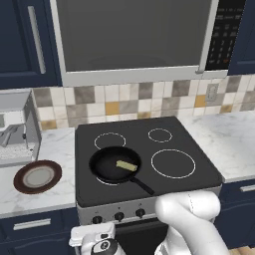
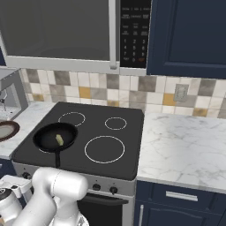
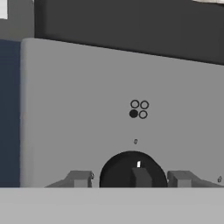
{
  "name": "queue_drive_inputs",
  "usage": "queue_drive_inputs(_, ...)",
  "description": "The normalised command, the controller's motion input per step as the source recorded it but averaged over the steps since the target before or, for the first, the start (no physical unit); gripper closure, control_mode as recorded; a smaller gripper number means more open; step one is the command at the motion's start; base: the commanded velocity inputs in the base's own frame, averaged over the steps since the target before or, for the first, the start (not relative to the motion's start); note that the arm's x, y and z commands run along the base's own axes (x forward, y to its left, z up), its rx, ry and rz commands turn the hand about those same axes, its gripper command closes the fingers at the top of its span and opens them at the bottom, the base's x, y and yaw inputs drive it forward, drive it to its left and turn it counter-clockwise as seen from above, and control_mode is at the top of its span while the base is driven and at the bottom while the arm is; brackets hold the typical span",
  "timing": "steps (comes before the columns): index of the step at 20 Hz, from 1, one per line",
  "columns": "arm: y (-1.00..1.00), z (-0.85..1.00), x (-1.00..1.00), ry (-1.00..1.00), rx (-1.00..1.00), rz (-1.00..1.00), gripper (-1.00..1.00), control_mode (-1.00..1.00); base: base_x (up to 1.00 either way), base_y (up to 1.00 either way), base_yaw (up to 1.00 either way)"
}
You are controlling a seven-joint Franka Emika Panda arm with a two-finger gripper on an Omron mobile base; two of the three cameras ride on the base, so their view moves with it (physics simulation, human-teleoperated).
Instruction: Pick up the butter stick and place it in the pan. Then turn on the burner for the pan.
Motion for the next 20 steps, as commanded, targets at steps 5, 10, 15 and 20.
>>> queue_drive_inputs(5,-0.06,-0.14,0.06,0.02,0.00,0.04,1.00,-1.00,0.00,0.00,0.00)
queue_drive_inputs(10,-0.09,-0.10,0.01,0.00,0.00,0.05,1.00,-1.00,0.00,0.00,0.00)
queue_drive_inputs(15,0.00,0.00,0.00,0.01,-0.09,0.01,1.00,-1.00,0.00,0.00,0.00)
queue_drive_inputs(20,0.00,0.01,-0.01,0.04,-0.22,0.00,1.00,-1.00,0.00,0.00,0.00)
